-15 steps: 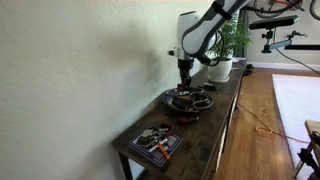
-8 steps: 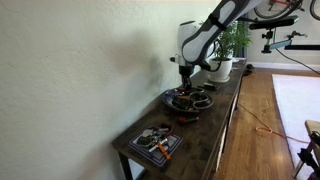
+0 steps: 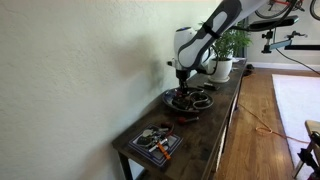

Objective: Move the object to the black plate

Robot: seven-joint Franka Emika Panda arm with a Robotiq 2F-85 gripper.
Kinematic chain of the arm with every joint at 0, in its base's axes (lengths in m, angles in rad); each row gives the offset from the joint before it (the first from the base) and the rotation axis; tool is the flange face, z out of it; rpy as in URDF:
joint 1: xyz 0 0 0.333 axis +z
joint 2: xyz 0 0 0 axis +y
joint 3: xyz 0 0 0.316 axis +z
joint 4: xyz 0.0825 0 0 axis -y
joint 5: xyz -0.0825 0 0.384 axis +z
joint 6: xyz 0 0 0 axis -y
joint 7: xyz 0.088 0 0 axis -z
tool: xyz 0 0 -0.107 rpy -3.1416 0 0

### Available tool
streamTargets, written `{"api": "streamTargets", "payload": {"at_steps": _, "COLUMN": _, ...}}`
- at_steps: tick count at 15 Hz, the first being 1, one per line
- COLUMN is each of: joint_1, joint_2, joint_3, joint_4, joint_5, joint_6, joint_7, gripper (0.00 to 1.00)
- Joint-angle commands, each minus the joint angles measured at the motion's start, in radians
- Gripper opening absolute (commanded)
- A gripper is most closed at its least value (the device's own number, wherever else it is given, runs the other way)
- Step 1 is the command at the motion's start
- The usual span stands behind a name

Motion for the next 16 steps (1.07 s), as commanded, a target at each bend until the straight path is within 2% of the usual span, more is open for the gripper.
{"api": "streamTargets", "payload": {"at_steps": 1, "joint_1": -0.008, "joint_2": 0.010, "joint_3": 0.012, "joint_4": 0.017, "joint_5": -0.020, "joint_6": 0.016, "joint_7": 0.036, "gripper": 0.80}}
{"api": "streamTargets", "payload": {"at_steps": 4, "joint_1": -0.001, "joint_2": -0.022, "joint_3": 0.013, "joint_4": -0.009, "joint_5": -0.019, "joint_6": 0.008, "joint_7": 0.048, "gripper": 0.98}}
{"api": "streamTargets", "payload": {"at_steps": 5, "joint_1": 0.000, "joint_2": -0.046, "joint_3": 0.019, "joint_4": -0.029, "joint_5": -0.012, "joint_6": -0.002, "joint_7": 0.055, "gripper": 1.00}}
{"api": "streamTargets", "payload": {"at_steps": 16, "joint_1": 0.062, "joint_2": -0.375, "joint_3": 0.044, "joint_4": -0.306, "joint_5": -0.016, "joint_6": -0.069, "joint_7": 0.280, "gripper": 1.00}}
